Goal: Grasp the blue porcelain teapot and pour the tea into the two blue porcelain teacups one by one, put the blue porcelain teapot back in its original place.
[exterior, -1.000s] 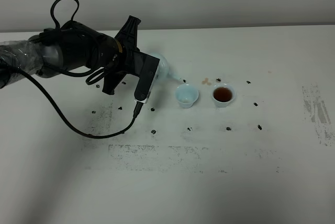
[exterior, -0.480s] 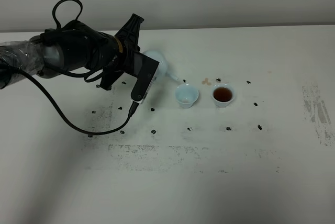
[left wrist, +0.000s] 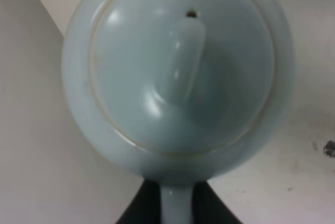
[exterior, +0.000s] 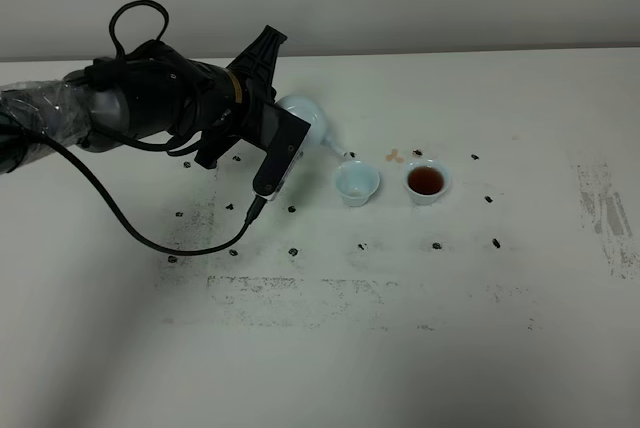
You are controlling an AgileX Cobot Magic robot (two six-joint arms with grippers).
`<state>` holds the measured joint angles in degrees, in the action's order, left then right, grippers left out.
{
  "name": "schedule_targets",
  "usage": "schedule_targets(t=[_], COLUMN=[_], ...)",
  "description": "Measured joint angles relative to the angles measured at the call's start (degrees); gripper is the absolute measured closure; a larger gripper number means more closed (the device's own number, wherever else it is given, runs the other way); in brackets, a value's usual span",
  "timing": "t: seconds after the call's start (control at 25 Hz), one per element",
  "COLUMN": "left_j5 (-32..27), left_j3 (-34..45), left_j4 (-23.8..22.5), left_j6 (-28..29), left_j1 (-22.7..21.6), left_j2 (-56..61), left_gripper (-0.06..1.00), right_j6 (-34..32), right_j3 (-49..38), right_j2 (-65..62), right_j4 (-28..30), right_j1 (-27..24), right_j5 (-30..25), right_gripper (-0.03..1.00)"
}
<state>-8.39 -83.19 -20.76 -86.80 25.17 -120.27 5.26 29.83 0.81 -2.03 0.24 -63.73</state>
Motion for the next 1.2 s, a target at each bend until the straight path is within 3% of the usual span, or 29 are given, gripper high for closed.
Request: schedule_targets(t=[0.72,1.2], left_j5=[1.62,2.52], left_j3=[0.0,0.0], left_j4=[-4.73,-5.0], left_j6=[-0.19,-2.77], left_j1=[0.65,0.7], left_j2=[0.0,0.0], left_gripper=[0.91,0.91], right_j6=[0.0,0.0], right_j3=[0.0,0.0], right_j2=[0.0,0.0], right_j4=[0.0,0.0], right_j1=[0.0,0.0], right_j5=[0.0,0.0], right_gripper=[0.41,0.41])
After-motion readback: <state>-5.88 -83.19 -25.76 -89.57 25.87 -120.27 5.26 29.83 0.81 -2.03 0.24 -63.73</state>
